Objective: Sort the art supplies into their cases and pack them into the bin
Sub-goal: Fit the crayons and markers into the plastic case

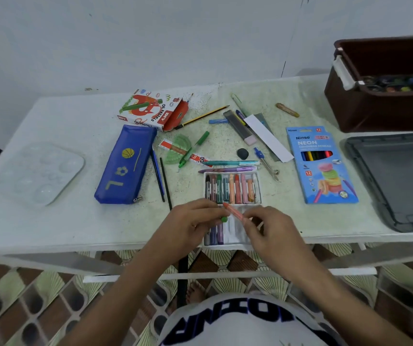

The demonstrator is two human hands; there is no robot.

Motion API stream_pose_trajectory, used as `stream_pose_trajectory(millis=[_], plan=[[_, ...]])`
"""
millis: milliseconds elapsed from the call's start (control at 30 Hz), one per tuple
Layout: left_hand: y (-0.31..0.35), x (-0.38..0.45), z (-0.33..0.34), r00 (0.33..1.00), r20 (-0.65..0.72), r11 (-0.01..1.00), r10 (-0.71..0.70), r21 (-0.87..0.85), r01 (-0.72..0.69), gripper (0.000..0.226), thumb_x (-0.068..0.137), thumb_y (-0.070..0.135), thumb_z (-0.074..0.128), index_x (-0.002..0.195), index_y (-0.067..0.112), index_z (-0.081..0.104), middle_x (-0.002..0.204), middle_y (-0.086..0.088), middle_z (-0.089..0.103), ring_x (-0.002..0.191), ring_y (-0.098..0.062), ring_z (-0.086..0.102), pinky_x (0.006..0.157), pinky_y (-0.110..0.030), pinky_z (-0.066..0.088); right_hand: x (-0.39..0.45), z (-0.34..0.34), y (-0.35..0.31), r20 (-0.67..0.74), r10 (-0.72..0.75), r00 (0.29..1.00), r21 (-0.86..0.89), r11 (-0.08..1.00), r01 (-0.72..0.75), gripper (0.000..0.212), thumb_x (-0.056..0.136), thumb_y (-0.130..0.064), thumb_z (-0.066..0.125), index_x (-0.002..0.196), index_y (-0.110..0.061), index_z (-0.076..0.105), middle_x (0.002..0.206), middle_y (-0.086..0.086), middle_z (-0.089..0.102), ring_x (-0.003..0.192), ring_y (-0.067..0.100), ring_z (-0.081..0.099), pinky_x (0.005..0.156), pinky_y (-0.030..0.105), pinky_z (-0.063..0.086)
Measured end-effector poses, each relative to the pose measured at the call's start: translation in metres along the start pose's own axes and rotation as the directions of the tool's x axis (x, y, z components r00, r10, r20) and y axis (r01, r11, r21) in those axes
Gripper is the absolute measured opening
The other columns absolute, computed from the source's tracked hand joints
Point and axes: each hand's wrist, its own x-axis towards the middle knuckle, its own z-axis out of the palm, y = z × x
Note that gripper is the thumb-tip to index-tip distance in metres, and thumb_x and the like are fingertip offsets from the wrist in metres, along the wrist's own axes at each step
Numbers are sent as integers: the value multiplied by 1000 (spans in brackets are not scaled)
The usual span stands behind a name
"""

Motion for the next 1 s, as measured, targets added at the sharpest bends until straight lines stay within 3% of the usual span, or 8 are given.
stream_pose_trajectory(millis=[100, 267, 500, 600, 733, 1000], plan=[[4, -5, 4, 999, 40, 997, 28, 77, -31, 21, 87, 13, 63, 105, 12, 74, 101, 0, 72, 92, -9, 63, 81, -25, 52, -5, 14, 4, -42, -46, 998, -99, 994, 41, 18, 95, -29, 51, 99, -16, 64, 80, -6, 51, 69, 3, 46, 57, 10, 32], [1, -11, 12, 991, 134, 969, 0, 243, -32, 24, 90, 29, 55, 108, 25, 71, 104, 6, 67, 101, -15, 58, 79, -41, 48, -8, 18, 3, 11, -98, 995, -27, 995, 99, 12, 92, -29, 58, 99, -20, 62, 70, -10, 57, 63, 3, 54, 55, 14, 40], [7, -9, 9, 981, 88, 977, -172, 141, 158, 28, 88, 29, 57, 112, 23, 69, 110, 10, 61, 105, -9, 53, 87, -44, 46, -1, 11, 3, 41, -92, 995, -12, 996, 92, 20, 95, -25, 53, 108, -17, 66, 74, -9, 60, 58, 2, 57, 57, 11, 43], [6, -4, 9, 972, 90, 970, -217, 128, 205, 31, 90, 36, 55, 113, 21, 70, 105, 9, 59, 101, -9, 52, 86, -43, 46, 6, 5, 5, 43, -121, 992, -40, 992, 123, 30, 94, -25, 54, 123, -24, 61, 82, -14, 54, 68, -3, 53, 61, 10, 38], [5, 3, 10, 961, 139, 957, -241, 197, 211, 39, 89, 47, 53, 114, 23, 70, 102, 5, 56, 96, -13, 49, 84, -40, 44, 13, 5, 10, 142, -151, 978, -132, 976, 170, 43, 94, -32, 56, 136, -33, 50, 93, -9, 46, 81, 5, 49, 74, 20, 39], [6, 11, 7, 952, 153, 935, -265, 282, 215, 34, 86, 50, 62, 112, 29, 70, 96, 9, 48, 96, -12, 43, 82, -32, 33, 16, 1, 9, 194, -149, 970, -238, 952, 194, 46, 92, -42, 55, 138, -36, 46, 108, -7, 44, 104, 13, 53, 76, 23, 40]])
